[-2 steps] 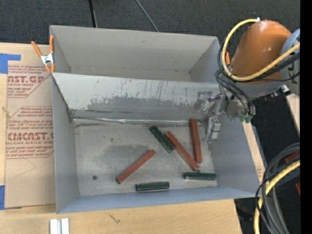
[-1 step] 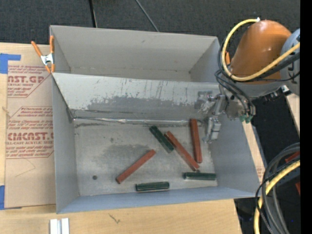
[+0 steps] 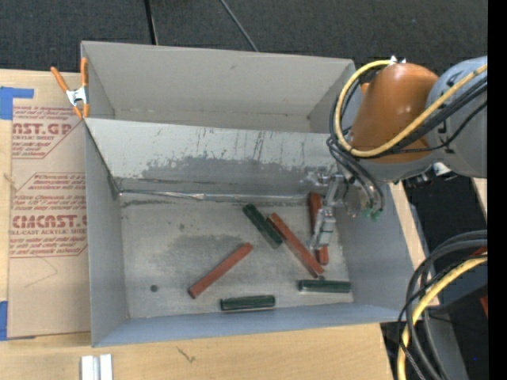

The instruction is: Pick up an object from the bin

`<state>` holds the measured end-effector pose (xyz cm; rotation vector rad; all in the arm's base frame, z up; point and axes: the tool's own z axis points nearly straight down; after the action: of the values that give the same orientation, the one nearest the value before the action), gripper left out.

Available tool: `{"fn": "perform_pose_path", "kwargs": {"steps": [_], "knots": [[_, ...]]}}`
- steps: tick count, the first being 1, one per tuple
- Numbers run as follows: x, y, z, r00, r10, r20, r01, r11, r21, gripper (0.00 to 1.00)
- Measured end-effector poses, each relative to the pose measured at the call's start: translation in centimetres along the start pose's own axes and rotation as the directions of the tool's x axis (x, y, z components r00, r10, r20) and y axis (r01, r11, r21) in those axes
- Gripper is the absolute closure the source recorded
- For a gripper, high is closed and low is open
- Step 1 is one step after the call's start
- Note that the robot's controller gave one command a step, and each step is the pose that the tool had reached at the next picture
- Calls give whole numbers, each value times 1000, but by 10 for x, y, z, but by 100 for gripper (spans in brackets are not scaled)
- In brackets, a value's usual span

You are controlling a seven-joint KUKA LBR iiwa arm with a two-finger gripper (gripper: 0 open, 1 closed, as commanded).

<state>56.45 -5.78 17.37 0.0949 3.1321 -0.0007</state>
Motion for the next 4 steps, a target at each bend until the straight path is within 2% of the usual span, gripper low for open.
{"fn": "perform_pose_path", "kwargs": {"steps": [1, 2, 3, 4], "knots": [[4, 3, 41, 983, 185, -8, -185, 983, 0, 0], [-14, 10, 104, 999, -46, -7, 46, 999, -2, 100], [-14, 10, 104, 999, -46, -7, 46, 999, -2, 100], [-12, -1, 54, 1000, -24, -15, 24, 1000, -4, 100]]}}
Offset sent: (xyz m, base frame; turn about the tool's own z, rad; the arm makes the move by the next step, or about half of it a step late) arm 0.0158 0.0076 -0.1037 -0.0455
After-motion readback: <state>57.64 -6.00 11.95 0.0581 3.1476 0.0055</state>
